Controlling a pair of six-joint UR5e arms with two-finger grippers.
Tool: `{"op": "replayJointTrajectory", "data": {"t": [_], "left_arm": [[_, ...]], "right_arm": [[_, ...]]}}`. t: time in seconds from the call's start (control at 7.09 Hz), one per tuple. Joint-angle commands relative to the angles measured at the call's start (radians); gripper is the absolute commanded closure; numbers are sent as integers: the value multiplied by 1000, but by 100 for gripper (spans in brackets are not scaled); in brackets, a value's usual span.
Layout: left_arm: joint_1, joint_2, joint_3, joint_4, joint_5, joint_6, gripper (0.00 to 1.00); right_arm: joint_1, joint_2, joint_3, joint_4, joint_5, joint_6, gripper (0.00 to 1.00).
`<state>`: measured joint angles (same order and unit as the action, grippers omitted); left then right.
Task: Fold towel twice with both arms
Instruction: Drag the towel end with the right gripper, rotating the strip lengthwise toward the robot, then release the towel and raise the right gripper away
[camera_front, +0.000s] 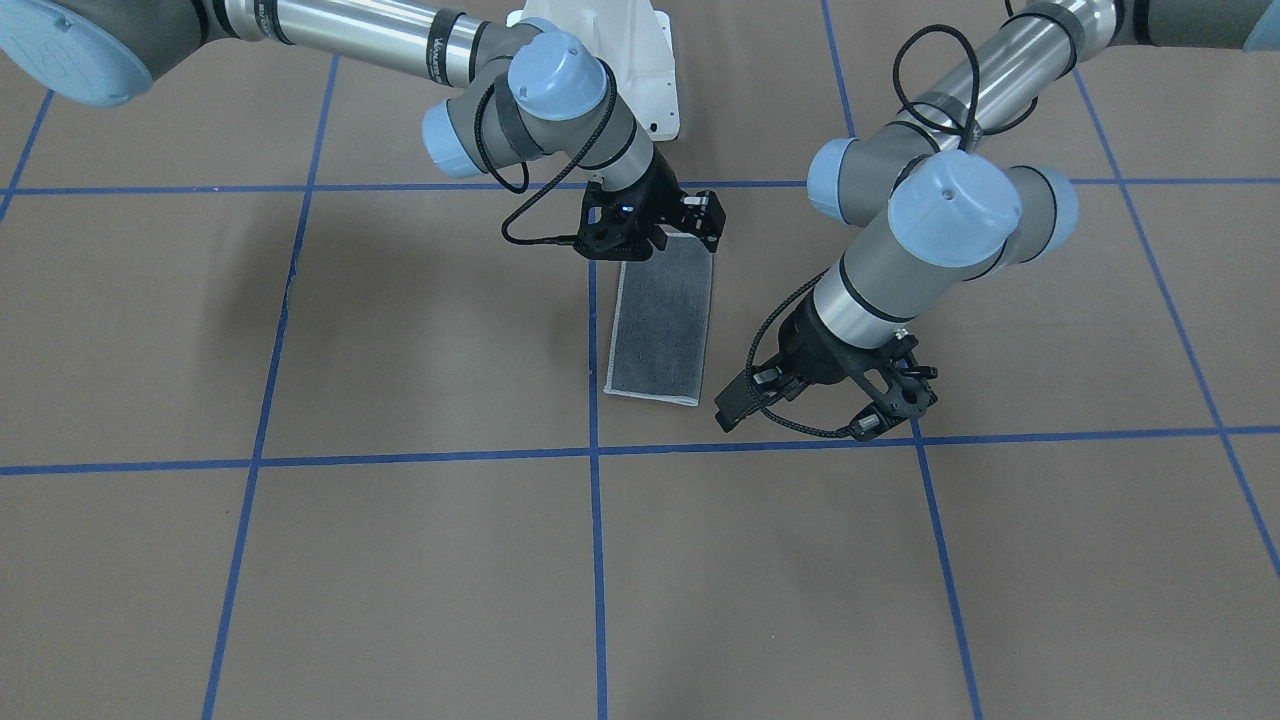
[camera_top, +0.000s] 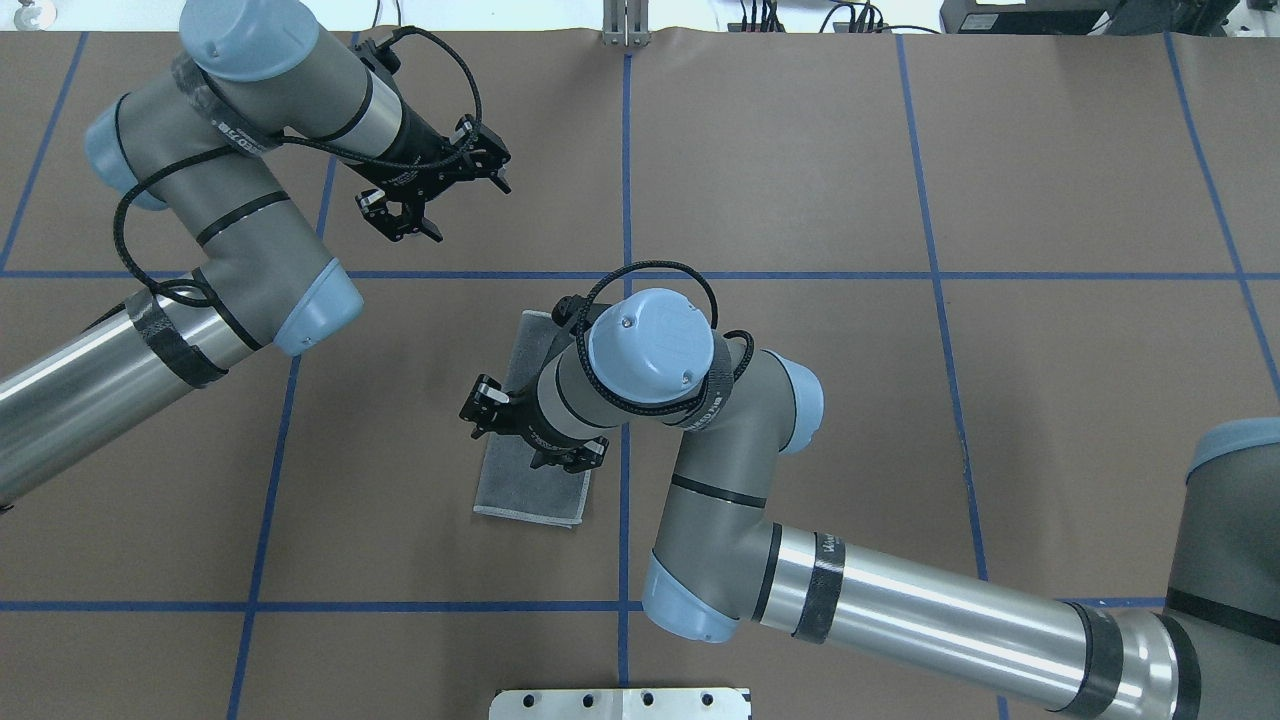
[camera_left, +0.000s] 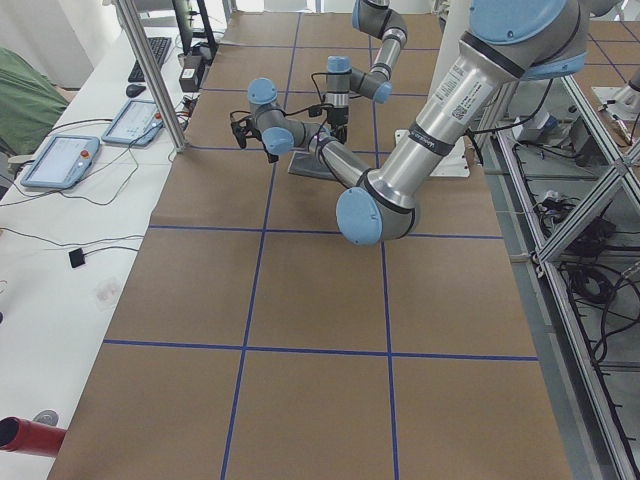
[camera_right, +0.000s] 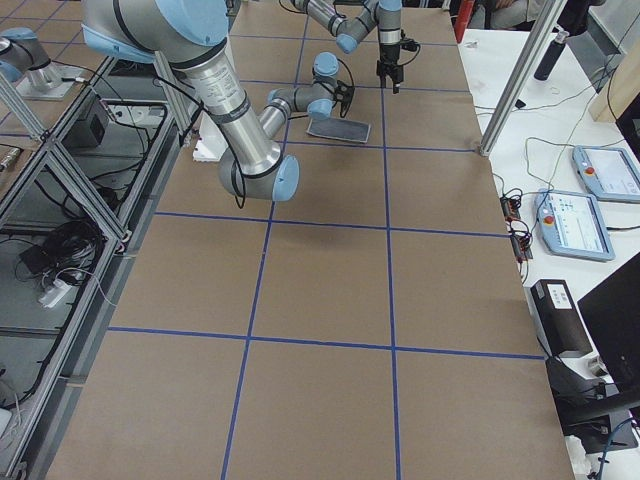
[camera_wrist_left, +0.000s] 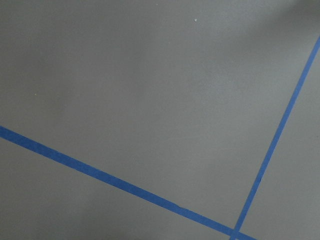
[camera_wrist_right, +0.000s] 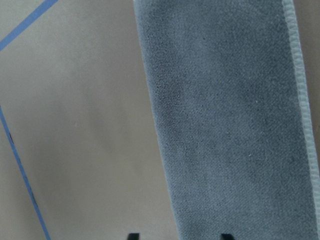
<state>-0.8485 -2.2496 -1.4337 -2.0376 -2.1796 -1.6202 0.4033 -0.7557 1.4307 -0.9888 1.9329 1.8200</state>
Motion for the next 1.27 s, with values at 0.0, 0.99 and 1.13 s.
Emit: {"op": "replayJointTrajectory", "data": {"t": [0.0, 0.99, 1.13], "left_arm": [[-7, 75, -71, 7, -43, -1, 0], [255, 239, -312, 22, 165, -160, 0], [302, 248, -323, 20, 185, -164, 0]], "right_arm": [[73, -80, 84, -13, 15, -5, 0], [322, -251, 146, -39, 173, -228, 0], [322, -251, 145, -37, 170, -228, 0]]}}
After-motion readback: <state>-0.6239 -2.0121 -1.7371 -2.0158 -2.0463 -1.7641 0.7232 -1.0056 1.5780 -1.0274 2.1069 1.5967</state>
